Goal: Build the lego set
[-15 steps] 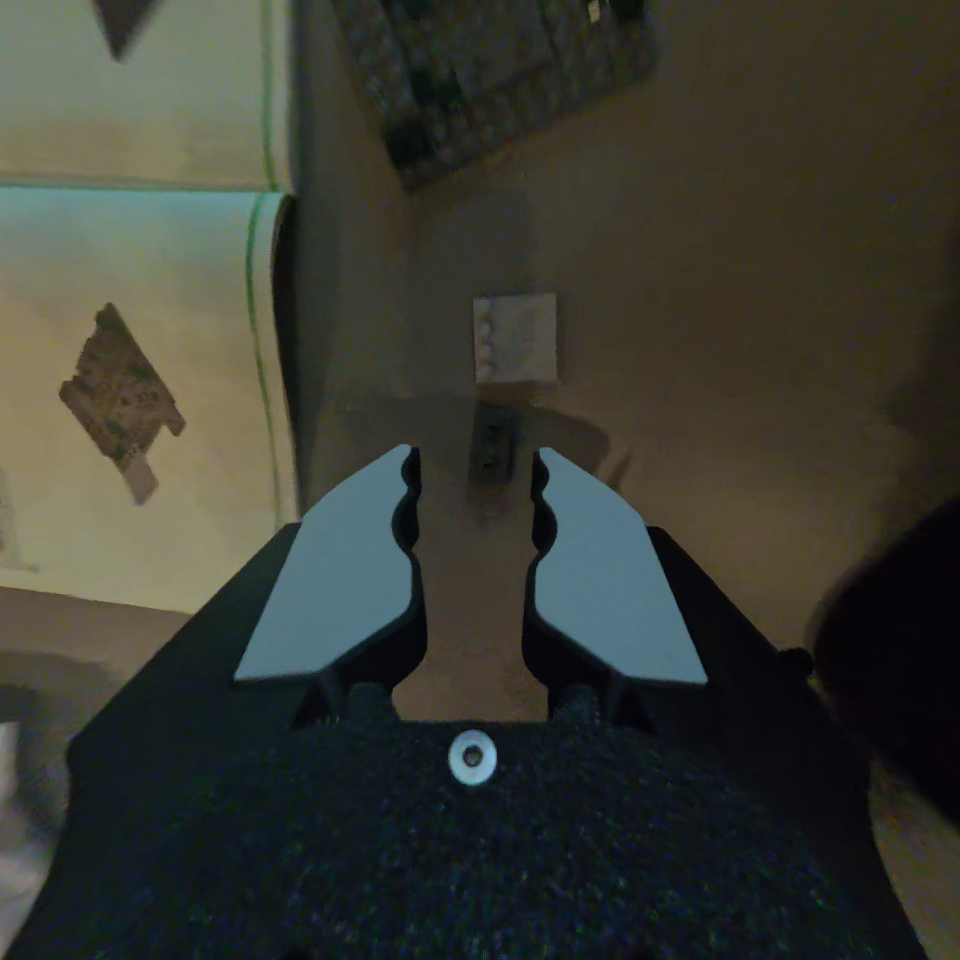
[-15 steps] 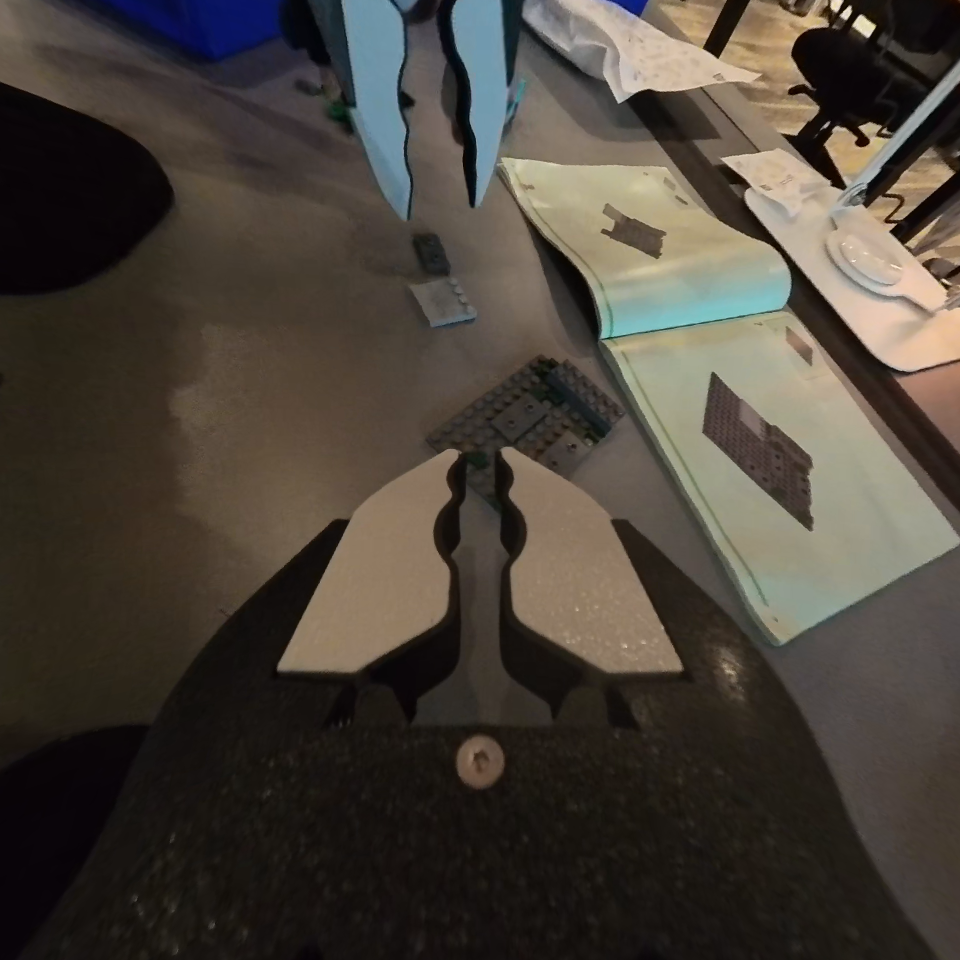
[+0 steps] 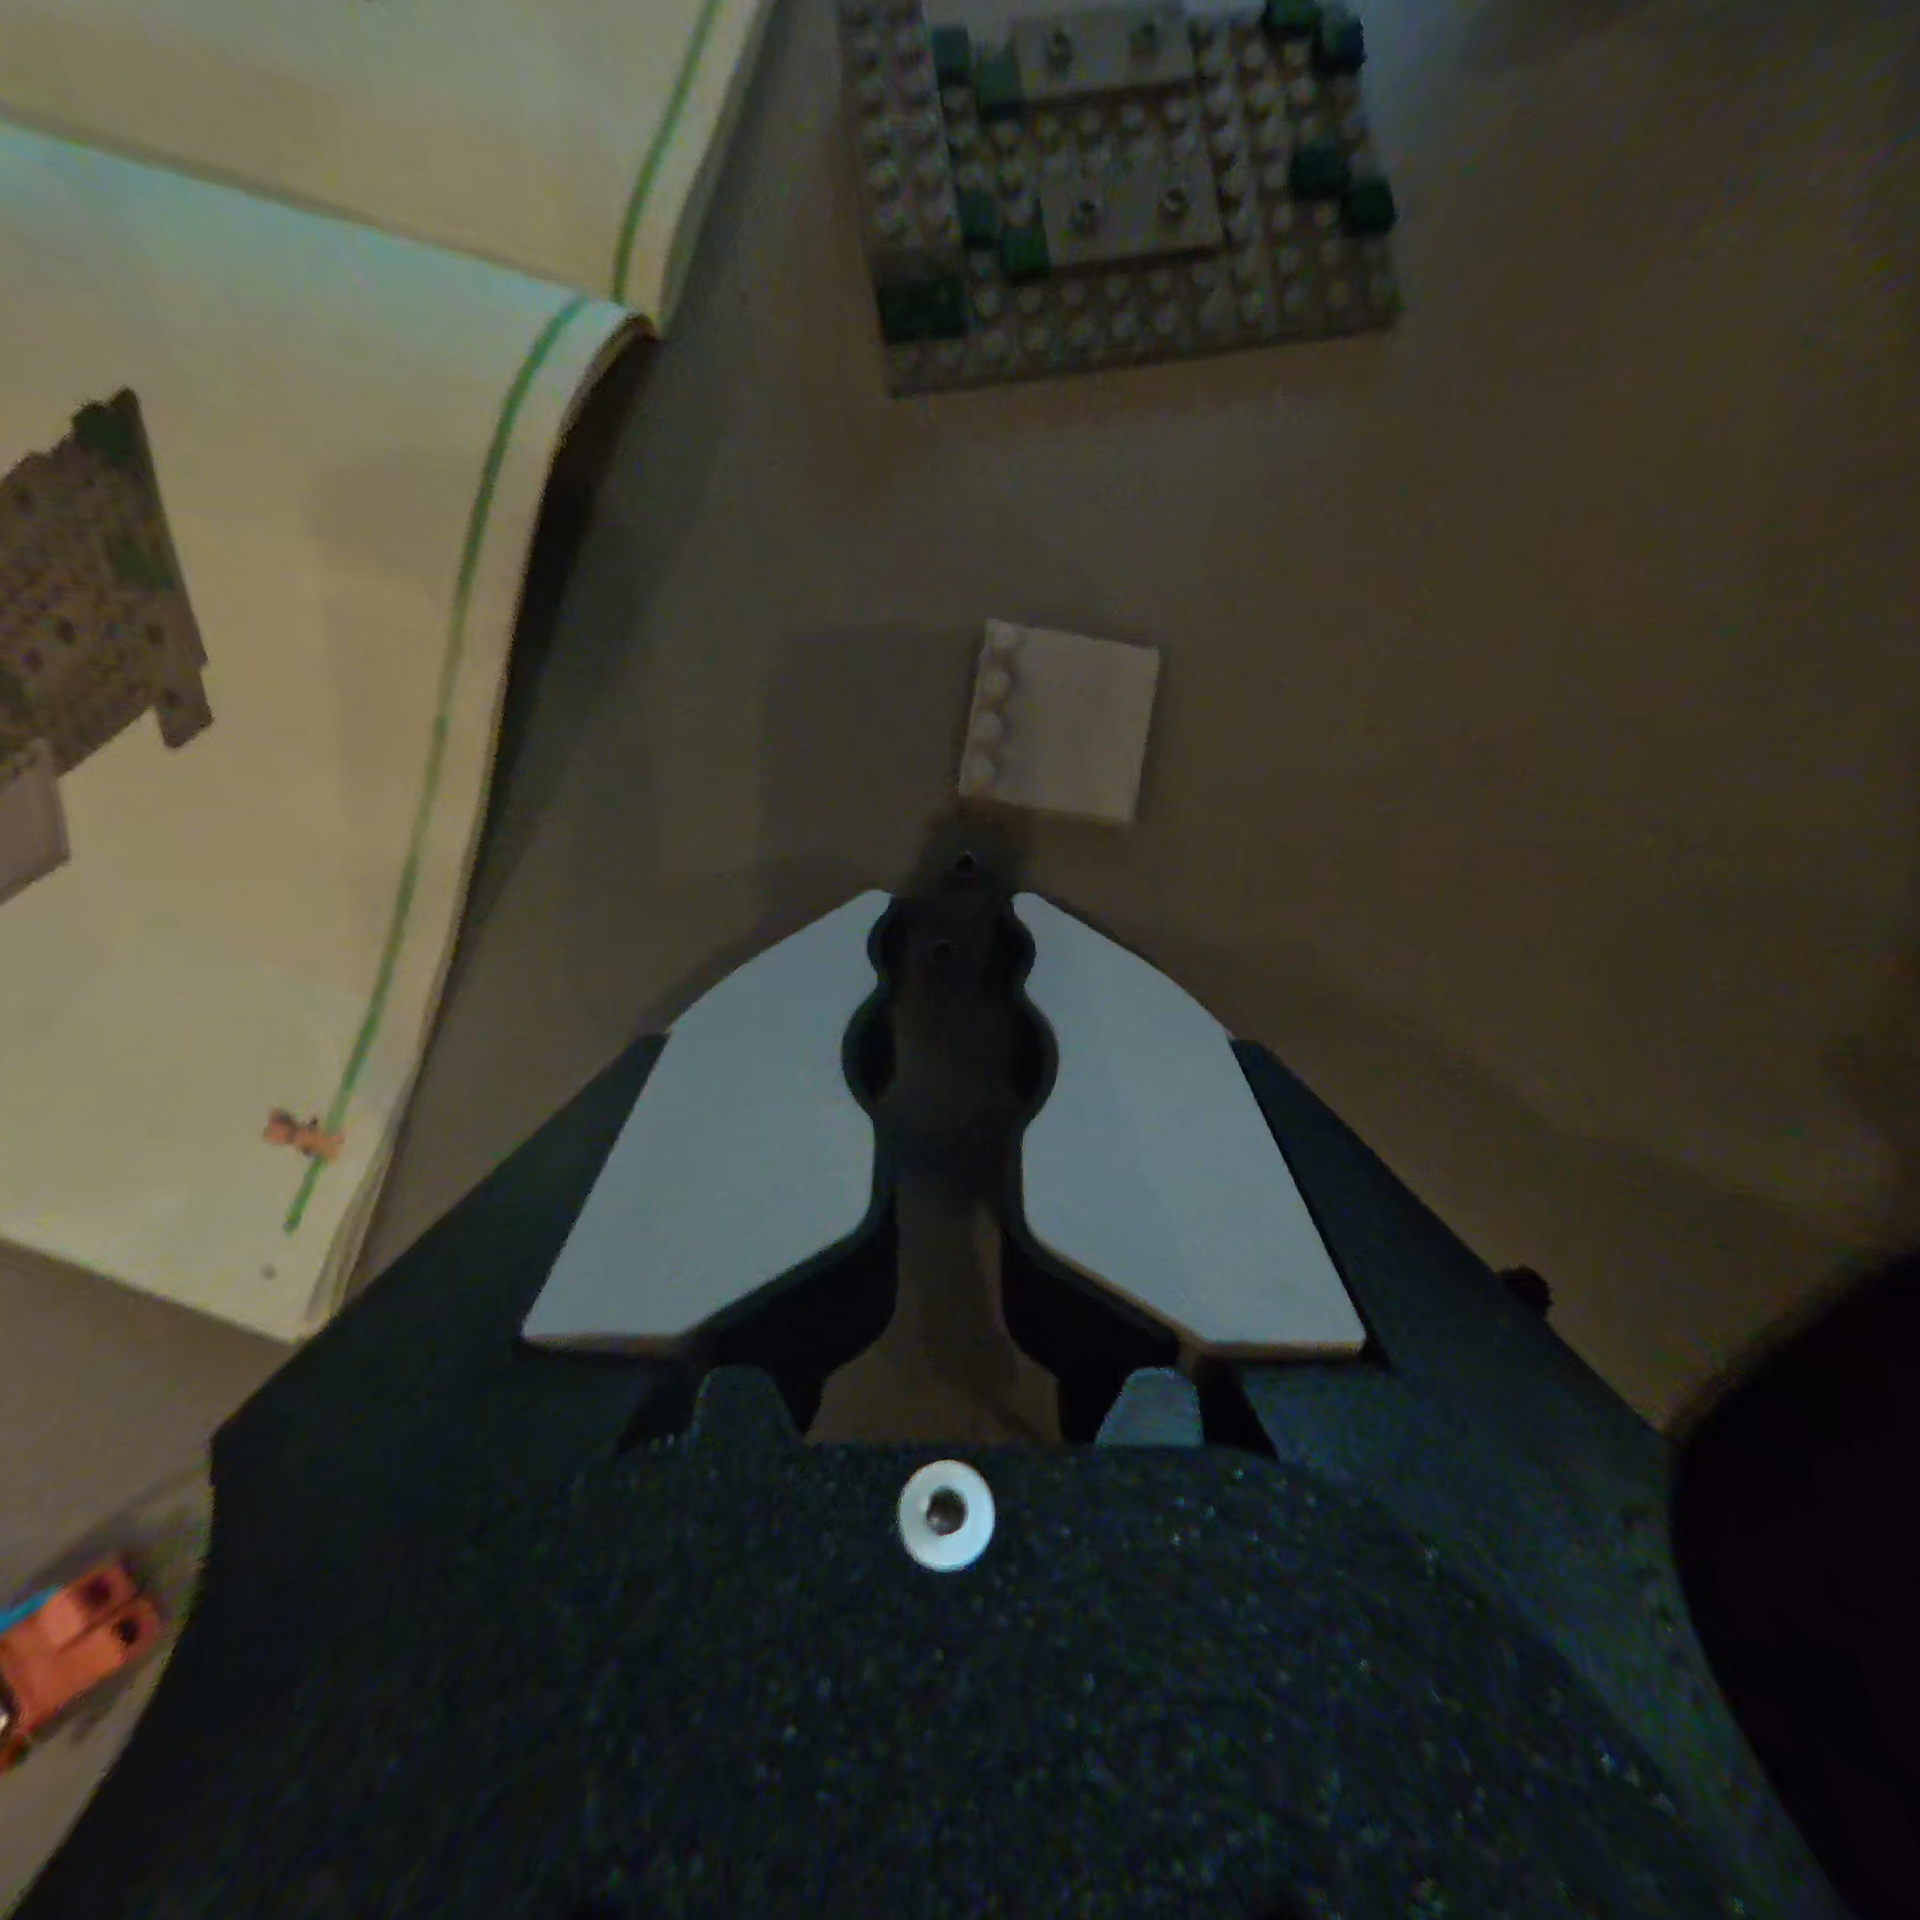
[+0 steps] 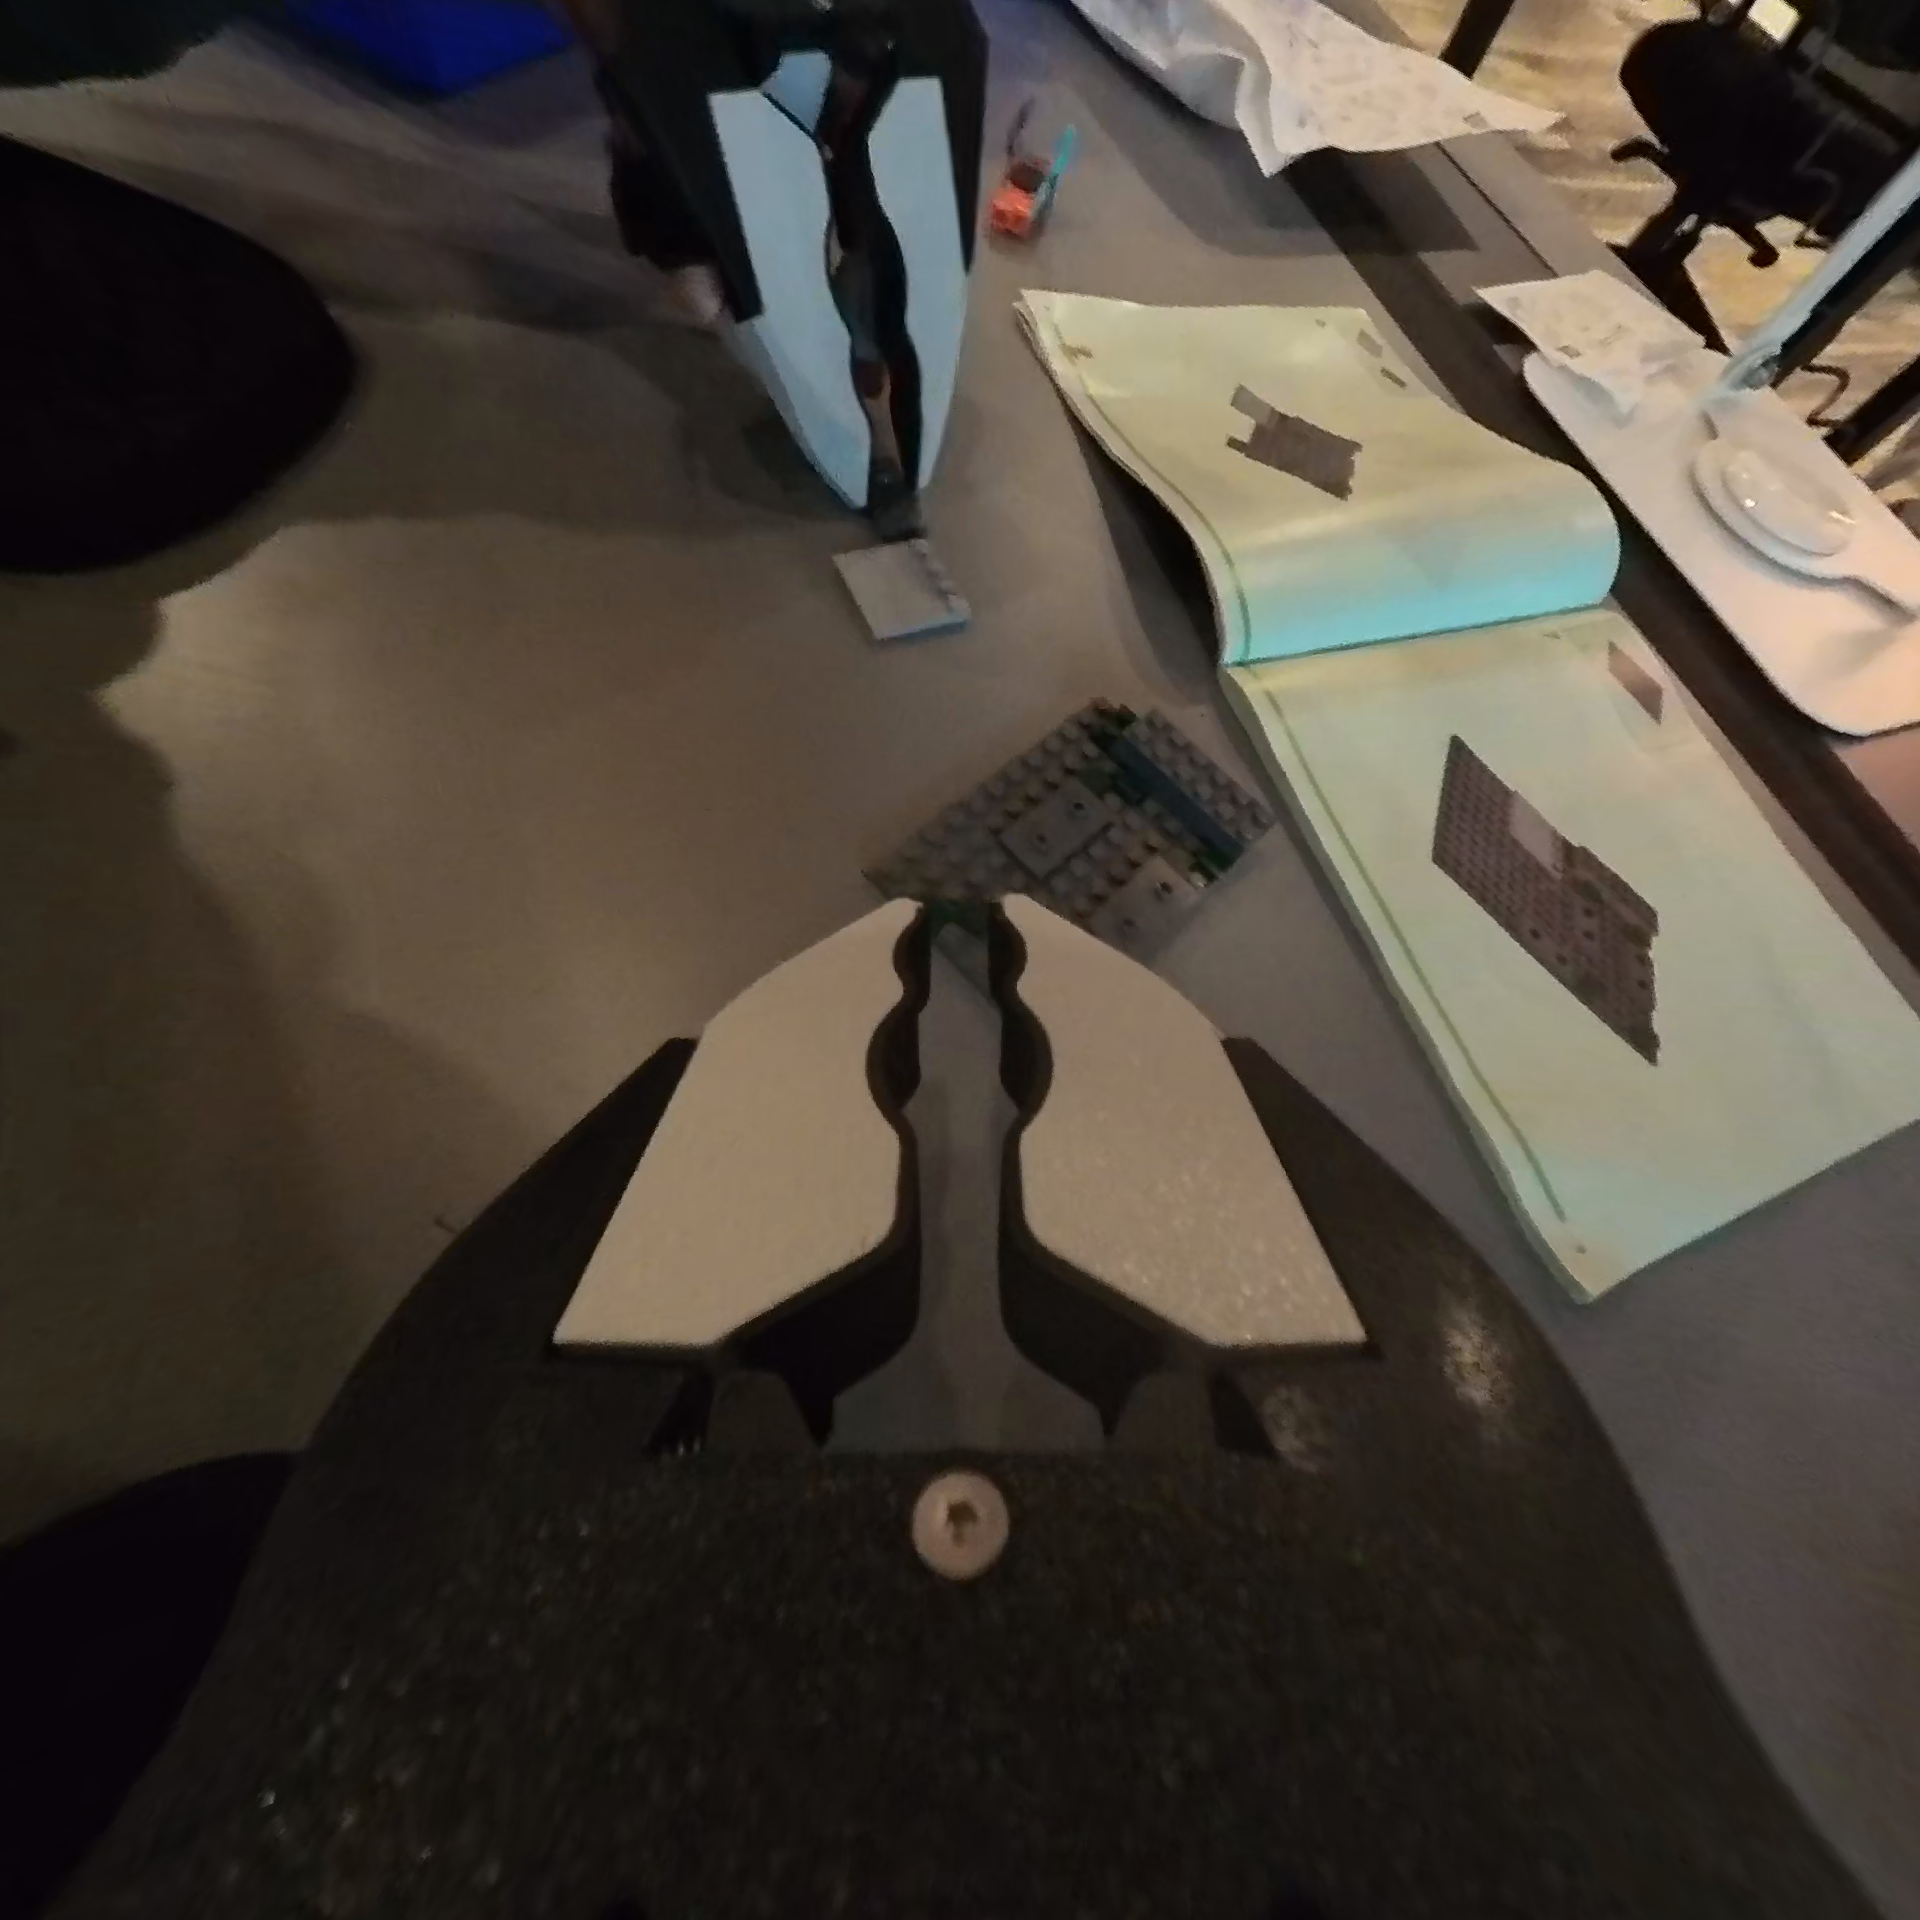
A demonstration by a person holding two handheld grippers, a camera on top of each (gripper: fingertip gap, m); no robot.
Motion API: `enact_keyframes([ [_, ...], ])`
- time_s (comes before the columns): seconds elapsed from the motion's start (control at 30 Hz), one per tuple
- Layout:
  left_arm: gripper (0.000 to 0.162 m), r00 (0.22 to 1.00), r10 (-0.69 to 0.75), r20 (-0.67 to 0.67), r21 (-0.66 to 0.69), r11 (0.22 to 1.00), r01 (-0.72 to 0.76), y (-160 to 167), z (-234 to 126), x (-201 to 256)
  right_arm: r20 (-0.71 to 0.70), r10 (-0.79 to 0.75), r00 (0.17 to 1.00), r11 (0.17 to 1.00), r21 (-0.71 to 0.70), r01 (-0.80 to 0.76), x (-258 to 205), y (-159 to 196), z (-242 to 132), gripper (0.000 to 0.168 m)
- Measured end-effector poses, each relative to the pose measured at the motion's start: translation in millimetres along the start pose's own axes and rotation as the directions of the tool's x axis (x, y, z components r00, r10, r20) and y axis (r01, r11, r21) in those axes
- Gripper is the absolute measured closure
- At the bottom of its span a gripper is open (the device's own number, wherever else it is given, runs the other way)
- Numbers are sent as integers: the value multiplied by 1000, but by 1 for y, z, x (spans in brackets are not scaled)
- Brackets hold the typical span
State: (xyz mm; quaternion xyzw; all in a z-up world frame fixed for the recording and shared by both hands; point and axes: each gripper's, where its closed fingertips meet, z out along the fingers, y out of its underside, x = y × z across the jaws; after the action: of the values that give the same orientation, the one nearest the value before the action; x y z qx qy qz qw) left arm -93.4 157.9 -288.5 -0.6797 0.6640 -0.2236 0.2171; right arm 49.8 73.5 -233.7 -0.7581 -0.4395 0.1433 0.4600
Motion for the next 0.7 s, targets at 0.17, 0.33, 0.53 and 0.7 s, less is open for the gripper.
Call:
enact_keyframes([
  [0.17, 146, 1000, -5, 7, 9, 1000, 5, -9, 7, -4, -54, 25, 998, 999, -43, -27, 13, 9, 3, 158],
  [0.33, 139, 999, 25, 35, -1, 1000, -25, -10, 5, -5, -73, 30, 997, 994, -103, -37, 17, 24, 9, 156],
  [0.53, 122, 992, 37, 119, 161, 985, -56, -28, -17, 6, -56, 39, 998, 997, -65, -42, 15, 19, 11, 155],
  [0.7, 127, 980, 29, 196, 360, 928, -99, -54, -33, 32, -39, 35, 999, 999, 43, -33, 9, 2, 11, 150],
])
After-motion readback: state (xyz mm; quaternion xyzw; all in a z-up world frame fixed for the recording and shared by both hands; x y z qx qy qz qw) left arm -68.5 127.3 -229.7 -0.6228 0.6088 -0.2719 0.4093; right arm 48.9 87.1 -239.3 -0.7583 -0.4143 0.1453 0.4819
